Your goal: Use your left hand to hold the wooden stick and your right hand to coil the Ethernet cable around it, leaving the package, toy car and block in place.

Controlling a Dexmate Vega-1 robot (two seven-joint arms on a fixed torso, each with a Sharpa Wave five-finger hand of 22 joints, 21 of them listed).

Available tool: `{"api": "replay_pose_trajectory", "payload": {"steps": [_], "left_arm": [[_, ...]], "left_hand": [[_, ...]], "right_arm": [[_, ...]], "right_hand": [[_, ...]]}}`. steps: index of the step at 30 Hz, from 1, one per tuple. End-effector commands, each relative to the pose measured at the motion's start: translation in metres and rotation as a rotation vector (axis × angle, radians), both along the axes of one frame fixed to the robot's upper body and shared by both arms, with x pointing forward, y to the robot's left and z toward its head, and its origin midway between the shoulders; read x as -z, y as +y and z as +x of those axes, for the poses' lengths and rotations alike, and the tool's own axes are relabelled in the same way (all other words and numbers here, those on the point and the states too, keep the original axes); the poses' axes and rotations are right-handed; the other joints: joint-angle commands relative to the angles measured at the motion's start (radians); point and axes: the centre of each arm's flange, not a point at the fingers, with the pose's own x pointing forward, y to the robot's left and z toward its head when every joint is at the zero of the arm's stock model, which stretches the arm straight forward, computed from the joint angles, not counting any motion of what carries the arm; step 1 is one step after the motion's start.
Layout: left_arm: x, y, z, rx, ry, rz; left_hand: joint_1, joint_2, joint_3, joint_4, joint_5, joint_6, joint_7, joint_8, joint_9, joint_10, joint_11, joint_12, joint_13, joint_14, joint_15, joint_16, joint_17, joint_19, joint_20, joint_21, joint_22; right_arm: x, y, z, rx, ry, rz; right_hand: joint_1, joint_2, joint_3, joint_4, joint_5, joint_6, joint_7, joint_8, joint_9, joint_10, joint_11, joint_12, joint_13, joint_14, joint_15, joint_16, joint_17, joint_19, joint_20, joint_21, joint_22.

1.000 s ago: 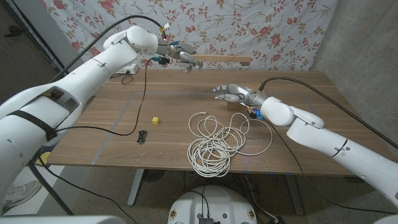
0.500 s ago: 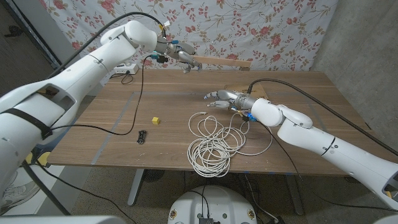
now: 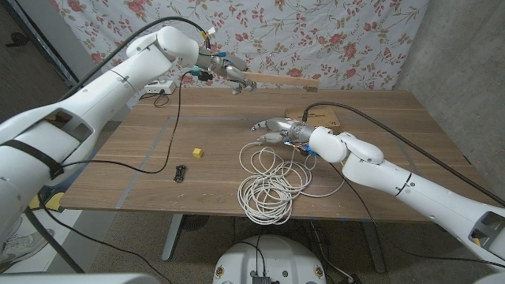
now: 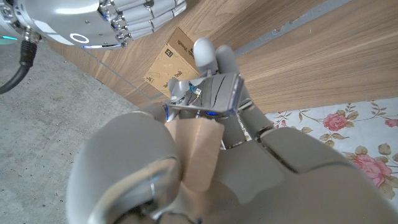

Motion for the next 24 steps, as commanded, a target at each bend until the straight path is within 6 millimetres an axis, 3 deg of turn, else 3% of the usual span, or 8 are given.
{"api": "replay_pose_trajectory", "payload": {"steps": [1, 9, 24], "left_arm": [[0.002, -0.003, -0.001, 0.013, 0.015, -0.002], [0.003, -0.002, -0.003, 0.023, 0.021, -0.010], [0.004, 0.002, -0.001, 0.036, 0.034, -0.024]], "left_hand": [[-0.002, 0.010, -0.005, 0.001, 0.006, 0.005, 0.006, 0.006, 0.002, 0.006, 0.002, 0.005, 0.001, -0.024, -0.033, 0.383, 0.268, -0.004, -0.002, 0.010, -0.004], [-0.002, 0.013, -0.006, 0.002, 0.006, 0.004, 0.006, 0.007, 0.000, 0.005, 0.000, 0.004, 0.001, -0.028, -0.033, 0.398, 0.268, -0.006, -0.004, 0.020, -0.010], [-0.002, 0.018, -0.009, 0.003, 0.007, 0.000, 0.008, 0.009, -0.002, 0.006, 0.000, 0.004, 0.001, -0.035, -0.037, 0.418, 0.267, -0.010, -0.004, 0.033, -0.026]], "right_arm": [[0.009, 0.018, 0.006, 0.028, -0.078, -0.070], [0.015, 0.029, 0.012, 0.025, -0.114, -0.108], [0.032, 0.040, 0.035, 0.068, -0.159, -0.190]], "right_hand": [[0.029, 0.004, 0.012, -0.004, 0.006, 0.008, -0.008, 0.007, 0.003, 0.003, -0.014, 0.005, 0.001, 0.013, -0.041, 0.009, 0.005, 0.012, -0.006, 0.004, 0.002], [0.086, -0.001, 0.023, -0.013, 0.009, 0.018, -0.018, 0.011, 0.003, 0.006, -0.023, 0.005, 0.001, 0.017, -0.057, 0.009, 0.003, 0.025, -0.018, 0.007, 0.002], [0.143, -0.016, 0.025, -0.014, 0.012, 0.020, -0.030, 0.011, 0.003, 0.003, -0.034, 0.003, 0.001, 0.009, -0.074, 0.005, 0.002, 0.031, -0.032, 0.006, 0.001]]}}
